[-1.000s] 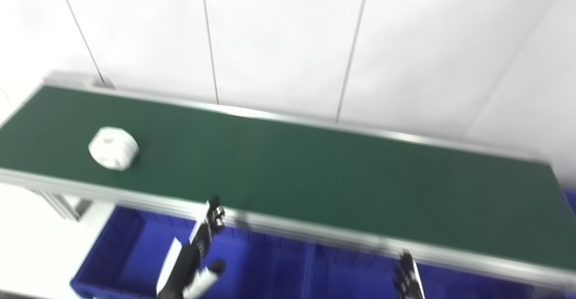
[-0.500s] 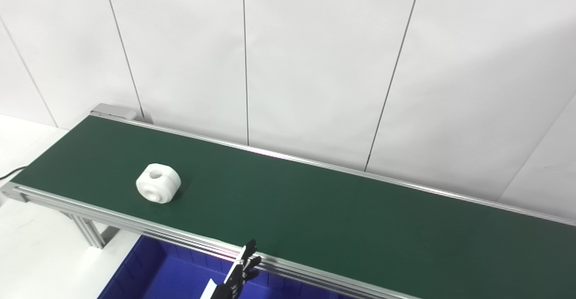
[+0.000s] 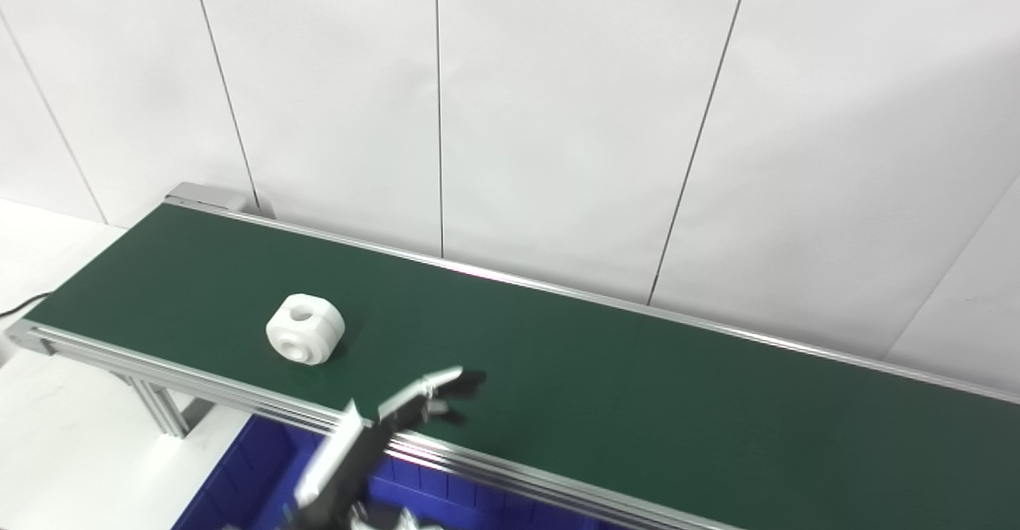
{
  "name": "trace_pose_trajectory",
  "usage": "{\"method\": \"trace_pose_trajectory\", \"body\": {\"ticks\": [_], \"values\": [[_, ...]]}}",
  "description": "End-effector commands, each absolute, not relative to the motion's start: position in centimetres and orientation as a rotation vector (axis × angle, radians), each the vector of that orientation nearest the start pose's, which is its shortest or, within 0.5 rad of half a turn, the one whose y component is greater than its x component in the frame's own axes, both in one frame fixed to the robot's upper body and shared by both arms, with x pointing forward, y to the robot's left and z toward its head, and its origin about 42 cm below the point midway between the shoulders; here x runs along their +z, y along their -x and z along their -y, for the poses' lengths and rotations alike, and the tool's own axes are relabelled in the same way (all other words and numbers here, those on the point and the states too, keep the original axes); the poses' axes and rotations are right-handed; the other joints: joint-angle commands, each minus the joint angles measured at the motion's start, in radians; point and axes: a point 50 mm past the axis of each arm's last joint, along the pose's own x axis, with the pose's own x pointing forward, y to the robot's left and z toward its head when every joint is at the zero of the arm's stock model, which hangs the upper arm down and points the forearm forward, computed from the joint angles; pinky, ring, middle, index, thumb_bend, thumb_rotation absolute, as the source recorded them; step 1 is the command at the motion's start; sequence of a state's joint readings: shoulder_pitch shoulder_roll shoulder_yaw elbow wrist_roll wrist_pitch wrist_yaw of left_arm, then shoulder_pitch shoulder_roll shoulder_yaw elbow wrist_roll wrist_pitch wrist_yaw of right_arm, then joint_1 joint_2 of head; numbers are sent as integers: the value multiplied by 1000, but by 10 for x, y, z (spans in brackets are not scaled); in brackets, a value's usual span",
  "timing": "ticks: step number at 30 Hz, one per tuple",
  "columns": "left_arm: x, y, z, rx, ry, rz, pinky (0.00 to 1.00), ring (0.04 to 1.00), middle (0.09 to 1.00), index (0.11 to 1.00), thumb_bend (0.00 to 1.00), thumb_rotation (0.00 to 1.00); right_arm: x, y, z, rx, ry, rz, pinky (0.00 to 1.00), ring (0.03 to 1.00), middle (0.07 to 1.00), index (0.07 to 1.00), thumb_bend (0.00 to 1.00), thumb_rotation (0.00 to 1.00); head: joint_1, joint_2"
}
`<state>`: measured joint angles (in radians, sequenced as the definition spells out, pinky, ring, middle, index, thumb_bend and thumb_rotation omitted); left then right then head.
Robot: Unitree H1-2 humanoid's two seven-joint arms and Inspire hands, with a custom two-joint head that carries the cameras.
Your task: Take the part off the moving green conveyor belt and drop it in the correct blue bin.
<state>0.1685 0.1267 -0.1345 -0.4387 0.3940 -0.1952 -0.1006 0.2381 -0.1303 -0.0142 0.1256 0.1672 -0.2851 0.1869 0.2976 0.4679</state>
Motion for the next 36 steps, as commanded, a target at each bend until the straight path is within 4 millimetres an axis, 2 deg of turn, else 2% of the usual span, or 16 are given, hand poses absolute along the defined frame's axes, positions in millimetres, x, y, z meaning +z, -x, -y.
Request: {"method": "trace_pose_trajectory", "body": {"ticks": [1, 5, 9, 12, 15, 18, 21, 24, 31, 36], "values": [[207, -227, -208, -257, -612, 495, 689, 820, 865, 836, 1000, 361, 43, -198, 262, 102, -37, 1, 1000, 1000, 1000, 1000, 739, 1000, -1, 3], [252, -265, -224, -318, -894, 528, 730, 827, 871, 860, 989, 330, 44, -202, 257, 99, -31, 10, 1000, 1000, 1000, 1000, 764, 1000, -8, 7], [274, -300, -235, -336, -1069, 534, 758, 825, 854, 857, 995, 282, 44, -205, 255, 94, -35, 14, 1000, 1000, 1000, 1000, 772, 1000, -18, 10], [282, -327, -246, -347, -1168, 503, 754, 811, 842, 845, 1000, 241, 46, -207, 252, 92, -42, 20, 1000, 1000, 1000, 1000, 774, 1000, -22, 12], [281, -352, -256, -347, -1237, 457, 741, 801, 831, 845, 1000, 240, 48, -207, 250, 89, -42, 28, 1000, 1000, 1000, 1000, 785, 1000, -23, 14], [279, -368, -262, -341, -1277, 407, 761, 811, 835, 851, 1000, 250, 49, -207, 250, 89, -39, 32, 1000, 1000, 1000, 1000, 780, 1000, -24, 15], [268, -393, -274, -325, -1322, 357, 771, 824, 837, 855, 1000, 252, 50, -207, 249, 88, -39, 37, 1000, 1000, 1000, 1000, 781, 1000, -27, 17], [259, -408, -282, -315, -1352, 305, 775, 833, 843, 855, 1000, 251, 51, -207, 248, 91, -36, 40, 1000, 1000, 1000, 1000, 789, 1000, -28, 23], [231, -427, -296, -304, -1369, 186, 793, 852, 850, 844, 1000, 239, 54, -205, 249, 96, -34, 36, 1000, 1000, 1000, 1000, 816, 1000, -30, 35], [216, -428, -304, -314, -1385, 126, 774, 850, 848, 842, 1000, 252, 56, -204, 249, 98, -36, 37, 1000, 1000, 1000, 1000, 812, 1000, -32, 41]]}}
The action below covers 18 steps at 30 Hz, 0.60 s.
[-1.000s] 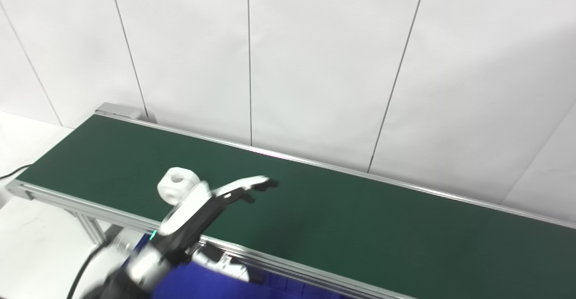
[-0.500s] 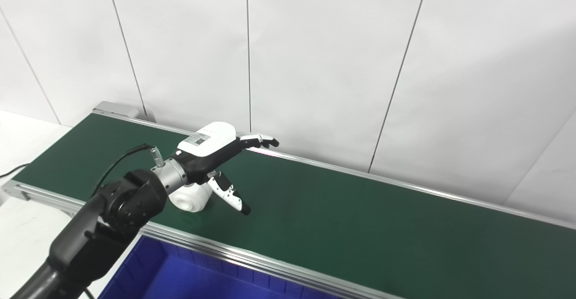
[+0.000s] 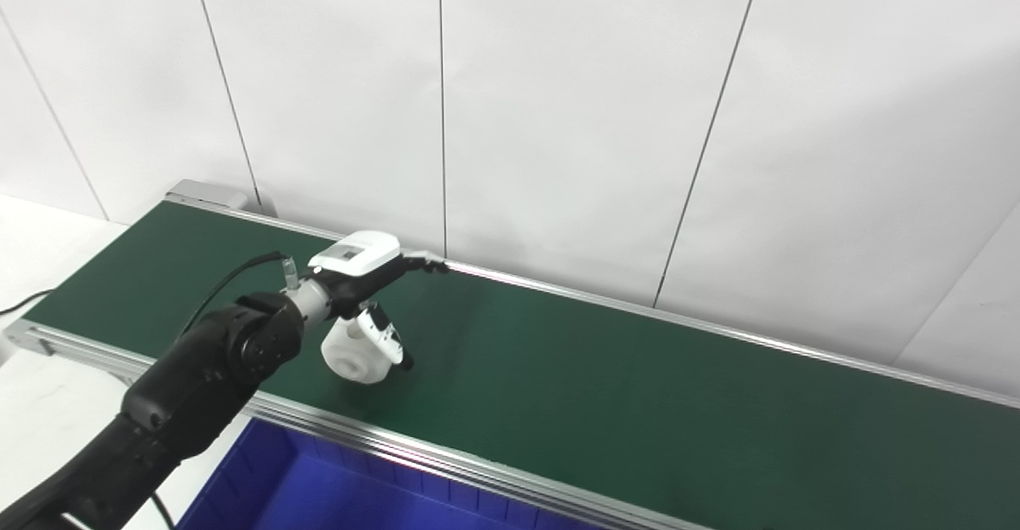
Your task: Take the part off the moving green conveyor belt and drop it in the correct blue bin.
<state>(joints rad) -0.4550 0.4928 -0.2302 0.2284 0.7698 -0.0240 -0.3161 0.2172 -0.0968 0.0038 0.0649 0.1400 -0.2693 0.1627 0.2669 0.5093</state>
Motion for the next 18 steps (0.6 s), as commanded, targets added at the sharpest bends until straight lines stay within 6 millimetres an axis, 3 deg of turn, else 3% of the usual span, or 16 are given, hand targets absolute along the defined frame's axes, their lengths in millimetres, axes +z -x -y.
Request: {"method": "trace_pose_trajectory", "body": {"ticks": [1, 4, 7, 18], "values": [[213, -427, -305, -320, -1391, 100, 779, 854, 851, 845, 1000, 255, 56, -204, 250, 100, -37, 38, 1000, 1000, 1000, 1000, 811, 1000, -2, 6], [205, -425, -308, -336, -1409, 25, 824, 880, 872, 862, 1000, 297, 57, -203, 250, 104, -34, 40, 1000, 1000, 1000, 1000, 818, 1000, -3, 11], [201, -424, -308, -352, -1393, -15, 843, 892, 881, 852, 1000, 267, 57, -203, 250, 104, -28, 41, 1000, 1000, 1000, 1000, 825, 1000, -4, 16], [191, -426, -293, -459, -1423, -101, 872, 913, 894, 855, 1000, 352, 57, -202, 248, 107, -20, 39, 1000, 1000, 1000, 1000, 863, 1000, -13, 28]]}}
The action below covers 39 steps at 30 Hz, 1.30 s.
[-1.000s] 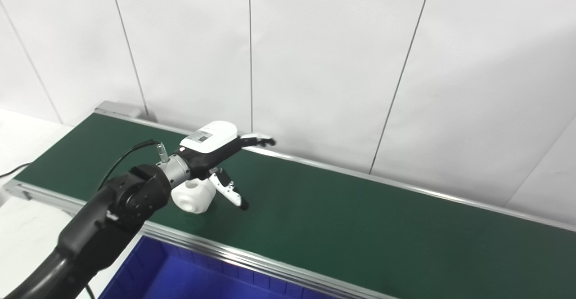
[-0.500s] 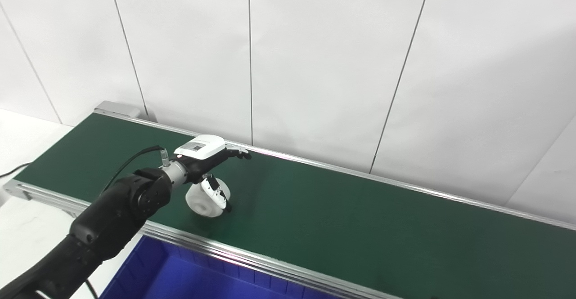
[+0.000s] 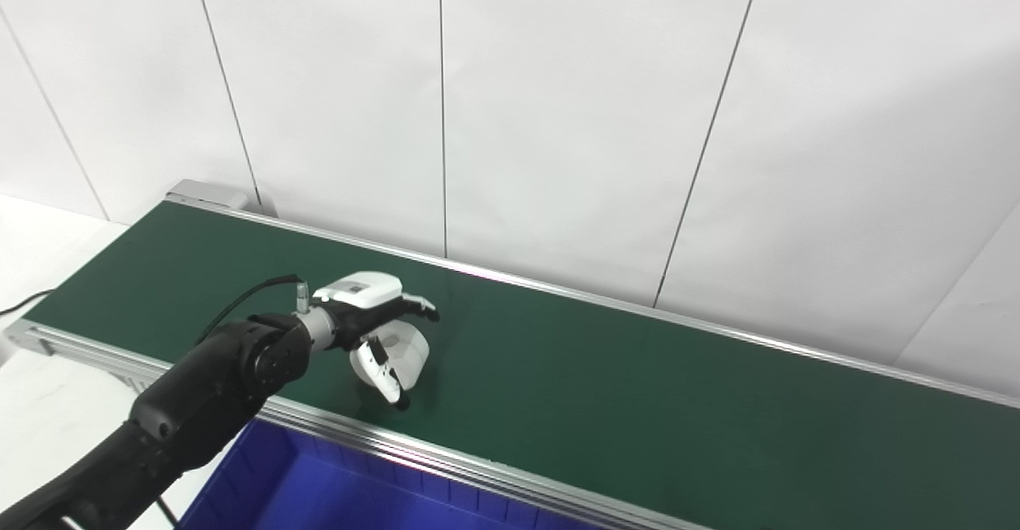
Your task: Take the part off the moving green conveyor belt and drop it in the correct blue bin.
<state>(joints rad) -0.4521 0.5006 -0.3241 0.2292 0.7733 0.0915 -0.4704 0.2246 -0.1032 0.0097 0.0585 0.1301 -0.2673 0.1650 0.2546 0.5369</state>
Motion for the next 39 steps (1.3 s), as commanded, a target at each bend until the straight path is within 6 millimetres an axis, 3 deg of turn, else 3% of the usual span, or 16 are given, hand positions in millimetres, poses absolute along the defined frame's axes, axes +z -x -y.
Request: {"method": "trace_pose_trajectory", "body": {"ticks": [1, 4, 6, 10, 15, 18, 19, 20, 23, 25, 29, 31, 33, 36, 39], "values": [[191, -426, -291, -460, -1431, -97, 867, 910, 893, 852, 1000, 349, 58, -202, 248, 105, -20, 38, 1000, 999, 1000, 1000, 869, 1000, -3, 2], [187, -427, -286, -445, -1470, -48, 816, 890, 877, 840, 1000, 333, 58, -201, 249, 105, -15, 36, 1000, 989, 999, 1000, 887, 1000, -6, 5], [181, -426, -282, -416, -1498, -1, 734, 840, 836, 811, 1000, 285, 58, -201, 249, 105, -15, 35, 1000, 986, 997, 1000, 895, 1000, -8, 7], [170, -424, -274, -350, -1519, 61, 669, 764, 777, 782, 1000, 206, 57, -201, 250, 101, -14, 32, 994, 975, 989, 1000, 913, 1000, -11, 11], [143, -423, -265, -252, -1557, 199, 549, 624, 662, 691, 962, 91, 56, -198, 252, 104, -9, 32, 972, 962, 978, 1000, 930, 1000, -14, 16], [132, -422, -259, -217, -1571, 236, 507, 573, 623, 647, 859, 14, 55, -198, 253, 104, -9, 30, 959, 955, 970, 1000, 938, 1000, -16, 18], [130, -422, -258, -212, -1579, 245, 465, 527, 530, 569, 661, 5, 55, -198, 253, 105, -10, 29, 954, 953, 968, 999, 942, 1000, -18, 18], [127, -422, -256, -208, -1580, 254, 423, 477, 475, 547, 591, 2, 54, -198, 254, 106, -12, 28, 953, 953, 968, 999, 944, 1000, -18, 18], [122, -423, -253, -201, -1542, 275, 322, 387, 419, 518, 526, 0, 54, -198, 254, 105, -12, 30, 940, 946, 964, 995, 943, 995, -20, 19], [121, -422, -252, -193, -1480, 269, 301, 367, 410, 511, 521, 0, 53, -198, 254, 106, -15, 31, 933, 943, 962, 993, 940, 991, -23, 20], [121, -420, -249, -182, -1391, 260, 355, 413, 434, 503, 523, 0, 53, -198, 254, 107, -17, 31, 916, 935, 956, 982, 947, 982, -26, 23], [122, -419, -248, -185, -1370, 256, 417, 472, 487, 485, 523, 0, 54, -198, 255, 106, -16, 33, 907, 929, 952, 978, 949, 979, -25, 24], [125, -418, -247, -191, -1361, 263, 347, 402, 428, 500, 522, 0, 54, -197, 255, 104, -12, 33, 898, 923, 946, 974, 955, 976, -25, 24], [141, -418, -246, -208, -1379, 318, 326, 380, 414, 504, 521, 0, 55, -197, 256, 105, -17, 34, 897, 919, 941, 969, 962, 968, -23, 29], [161, -414, -246, -214, -1381, 367, 386, 454, 478, 488, 524, 0, 56, -197, 256, 106, -18, 37, 891, 915, 939, 964, 955, 966, -22, 35]]}}
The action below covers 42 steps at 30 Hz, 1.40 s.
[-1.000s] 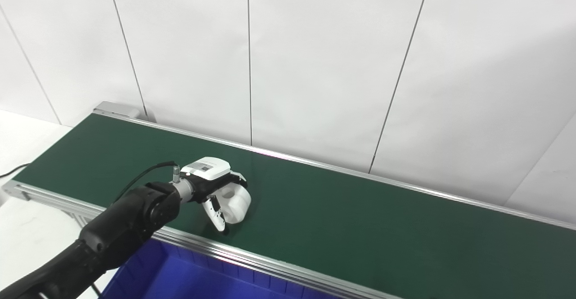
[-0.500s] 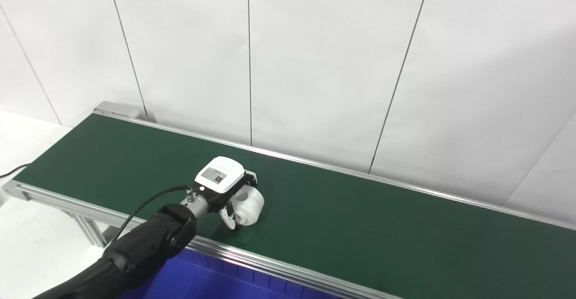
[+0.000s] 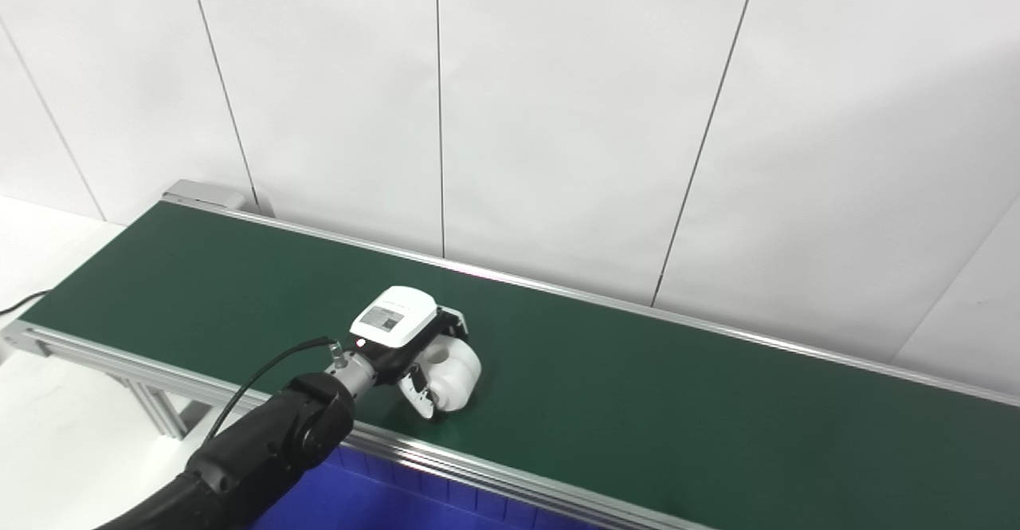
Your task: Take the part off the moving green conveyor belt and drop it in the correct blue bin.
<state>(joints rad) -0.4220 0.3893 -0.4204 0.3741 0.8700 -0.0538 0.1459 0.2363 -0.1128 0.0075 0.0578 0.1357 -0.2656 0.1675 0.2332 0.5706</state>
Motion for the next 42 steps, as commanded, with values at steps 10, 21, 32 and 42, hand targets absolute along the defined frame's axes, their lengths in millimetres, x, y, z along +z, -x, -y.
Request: {"method": "trace_pose_trajectory", "body": {"ticks": [10, 21, 32, 42], "values": [[234, -373, -278, -263, -1443, 494, 346, 367, 402, 502, 520, 0, 67, -201, 261, 102, -19, 52, 881, 909, 934, 960, 944, 956, 47, 69], [223, -315, -330, -339, -1600, 387, 394, 421, 445, 501, 524, 0, 85, -213, 266, 112, -53, 56, 886, 915, 945, 983, 935, 943, 109, 142], [173, -269, -363, -348, -1624, 192, 445, 480, 497, 478, 524, 0, 92, -216, 275, 106, -23, 77, 830, 890, 924, 964, 915, 936, 120, 165], [141, -264, -383, -315, -1626, 103, 423, 457, 475, 492, 525, 0, 91, -219, 268, 117, -37, 64, 856, 897, 933, 974, 904, 936, 101, 155]]}}
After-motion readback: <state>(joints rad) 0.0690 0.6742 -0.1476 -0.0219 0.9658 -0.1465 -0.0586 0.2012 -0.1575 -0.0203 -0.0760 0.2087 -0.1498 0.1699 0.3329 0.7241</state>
